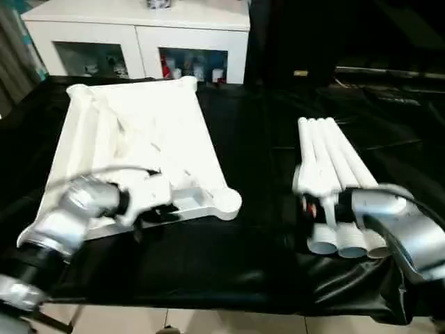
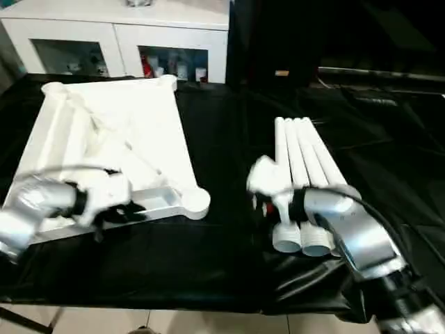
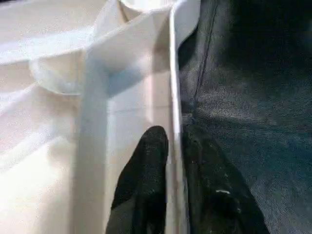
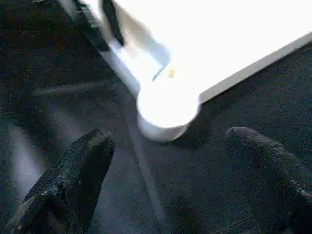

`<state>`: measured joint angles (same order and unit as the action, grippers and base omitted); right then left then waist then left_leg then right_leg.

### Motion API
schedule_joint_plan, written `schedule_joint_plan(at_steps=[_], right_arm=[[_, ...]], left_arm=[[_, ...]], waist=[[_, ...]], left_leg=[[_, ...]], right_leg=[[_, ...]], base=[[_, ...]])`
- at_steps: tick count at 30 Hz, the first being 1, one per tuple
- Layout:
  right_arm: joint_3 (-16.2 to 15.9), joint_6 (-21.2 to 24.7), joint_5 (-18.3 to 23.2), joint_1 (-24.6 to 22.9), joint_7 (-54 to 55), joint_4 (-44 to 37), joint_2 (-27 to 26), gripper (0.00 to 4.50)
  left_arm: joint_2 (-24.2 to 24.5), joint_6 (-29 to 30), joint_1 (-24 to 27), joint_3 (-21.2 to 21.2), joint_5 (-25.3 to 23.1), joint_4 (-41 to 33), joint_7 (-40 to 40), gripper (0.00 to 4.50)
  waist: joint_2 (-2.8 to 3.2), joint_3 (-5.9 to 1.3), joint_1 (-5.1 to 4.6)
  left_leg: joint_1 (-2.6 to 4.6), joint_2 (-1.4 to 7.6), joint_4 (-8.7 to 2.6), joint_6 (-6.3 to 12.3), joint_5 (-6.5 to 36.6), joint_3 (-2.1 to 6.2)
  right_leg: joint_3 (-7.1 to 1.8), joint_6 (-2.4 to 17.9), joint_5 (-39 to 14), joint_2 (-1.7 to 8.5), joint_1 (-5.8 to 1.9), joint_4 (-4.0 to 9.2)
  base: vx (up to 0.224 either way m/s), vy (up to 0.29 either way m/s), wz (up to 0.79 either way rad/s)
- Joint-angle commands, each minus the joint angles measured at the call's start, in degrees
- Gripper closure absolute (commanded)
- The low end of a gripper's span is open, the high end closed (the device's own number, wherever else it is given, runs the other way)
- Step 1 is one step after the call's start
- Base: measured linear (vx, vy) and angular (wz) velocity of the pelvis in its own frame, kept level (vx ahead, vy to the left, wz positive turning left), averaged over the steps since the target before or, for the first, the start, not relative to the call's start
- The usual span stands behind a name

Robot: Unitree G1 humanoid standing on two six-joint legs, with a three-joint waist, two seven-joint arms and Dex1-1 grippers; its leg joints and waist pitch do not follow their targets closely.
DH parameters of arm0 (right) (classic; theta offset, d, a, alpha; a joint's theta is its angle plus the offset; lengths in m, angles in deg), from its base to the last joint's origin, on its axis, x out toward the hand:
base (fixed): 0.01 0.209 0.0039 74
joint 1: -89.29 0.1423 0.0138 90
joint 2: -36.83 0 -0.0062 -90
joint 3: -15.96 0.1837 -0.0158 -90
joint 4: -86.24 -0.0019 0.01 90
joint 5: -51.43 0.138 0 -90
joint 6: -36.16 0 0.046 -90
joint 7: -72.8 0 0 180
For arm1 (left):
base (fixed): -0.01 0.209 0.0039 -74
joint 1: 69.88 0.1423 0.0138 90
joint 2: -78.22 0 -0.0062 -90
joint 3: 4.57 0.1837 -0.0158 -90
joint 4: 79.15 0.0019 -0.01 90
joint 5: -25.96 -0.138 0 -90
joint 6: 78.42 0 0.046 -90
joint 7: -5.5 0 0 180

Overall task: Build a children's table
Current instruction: Move table base, then pick table leg

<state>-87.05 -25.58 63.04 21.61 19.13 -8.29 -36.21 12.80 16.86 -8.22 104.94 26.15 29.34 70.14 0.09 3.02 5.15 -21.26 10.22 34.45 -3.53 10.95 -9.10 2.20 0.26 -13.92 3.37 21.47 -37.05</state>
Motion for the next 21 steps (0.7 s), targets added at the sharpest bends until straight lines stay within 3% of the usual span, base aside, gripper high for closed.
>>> schedule_joint_plan(at_steps=[1, 3, 5, 6, 8, 10, 11, 14, 21], right_arm=[[2.6, 4.5, -1.0, 1.9, 6.5, 1.4, -2.0, 0.45], [3.7, 8.7, -2.5, 3.3, 11.3, 2.6, -3.9, 0.45], [4.3, 11.7, -3.4, 4.4, 13.9, 3.6, -5.0, 0.45], [5.9, 21.3, -5.9, 6.8, 20.1, 5.9, -7.5, 0.27], [7.6, 29.3, -8.4, 8.5, 25.5, 7.9, -9.8, 0.08], [9.7, 32.1, -7.8, 8.5, 28.1, 8.0, -11.9, 0.03], [10.0, 32.2, -7.8, 8.5, 28.7, 8.0, -12.3, 0.01], [12.4, 35.3, -7.7, 8.8, 33.8, 7.7, -15.0, 0.00], [15.7, 43.8, -9.2, 10.6, 37.7, 6.8, -17.2, 0.00]], left_arm=[[0.9, 0.0, -1.1, -2.8, 0.5, -1.8, -1.0, 3.42], [1.3, 0.7, -1.5, -4.5, 1.5, -2.8, -1.2, 3.08], [1.3, 1.3, -2.0, -5.5, 2.5, -3.2, -1.3, 3.03], [0.6, 3.8, -2.5, -7.6, 4.9, -5.6, -1.9, 2.96], [-0.1, 6.8, -2.2, -8.7, 7.2, -9.0, -2.0, 2.74], [-1.9, 9.6, -1.2, -9.1, 9.7, -13.0, -2.4, 2.61], [-2.4, 10.2, -0.8, -9.0, 10.3, -13.9, -2.3, 2.59], [-5.1, 12.6, 1.3, -8.0, 12.1, -18.4, -2.9, 2.29], [-4.9, 17.5, 3.3, -6.0, 12.7, -23.9, -2.1, 1.80]], waist=[[-0.20, -3.42, 0.03], [-0.13, -3.56, 0.00], [-0.11, -3.57, 0.02], [-0.42, -3.55, -0.15], [-0.35, -3.63, -0.18], [-0.91, -3.71, 0.15], [-0.81, -3.78, 0.29], [-1.43, -3.84, 0.12], [-1.27, -3.52, -0.05]], left_leg=[[0.87, 2.71, -4.03, 1.04, 5.9, 0.43], [0.94, 2.62, -4.00, 0.33, 5.2, 0.44], [1.12, 2.57, -4.01, -0.58, 4.8, 0.40], [0.97, 2.37, -4.04, -0.55, 4.3, 0.34], [1.01, 2.24, -4.02, -1.77, 2.2, 0.37], [1.04, 2.41, -3.94, -1.84, 2.0, 0.11], [0.89, 2.36, -3.87, -1.64, 1.0, 0.16], [0.65, 2.30, -3.80, -1.25, -0.7, 0.00], [0.95, 2.29, -4.12, -2.50, 1.2, -0.08]], right_leg=[[-2.59, 14.7, 1.1, 4.44, -2.12, 3.97], [-2.56, 14.4, 1.1, 4.37, -2.14, 3.85], [-2.60, 14.1, 2.1, 4.24, -2.05, 3.67], [-2.54, 14.2, 2.6, 4.05, -2.11, 3.65], [-2.48, 14.7, 3.5, 4.07, -2.12, 3.43], [-2.62, 14.3, 4.4, 4.29, -2.22, 3.36], [-2.60, 14.0, 5.7, 4.35, -2.31, 3.17], [-2.64, 13.2, 7.7, 4.27, -2.52, 3.10], [-2.78, 11.2, 4.1, 4.01, -2.24, 3.47]], base=[[0.000, 0.000, 0.00], [0.000, 0.000, 0.00], [0.000, 0.000, 0.00], [0.000, 0.000, 0.00], [0.000, 0.000, 0.00], [0.000, 0.000, 0.00], [0.000, 0.000, 0.00], [0.000, 0.000, 0.00], [0.000, 0.000, 0.00]])
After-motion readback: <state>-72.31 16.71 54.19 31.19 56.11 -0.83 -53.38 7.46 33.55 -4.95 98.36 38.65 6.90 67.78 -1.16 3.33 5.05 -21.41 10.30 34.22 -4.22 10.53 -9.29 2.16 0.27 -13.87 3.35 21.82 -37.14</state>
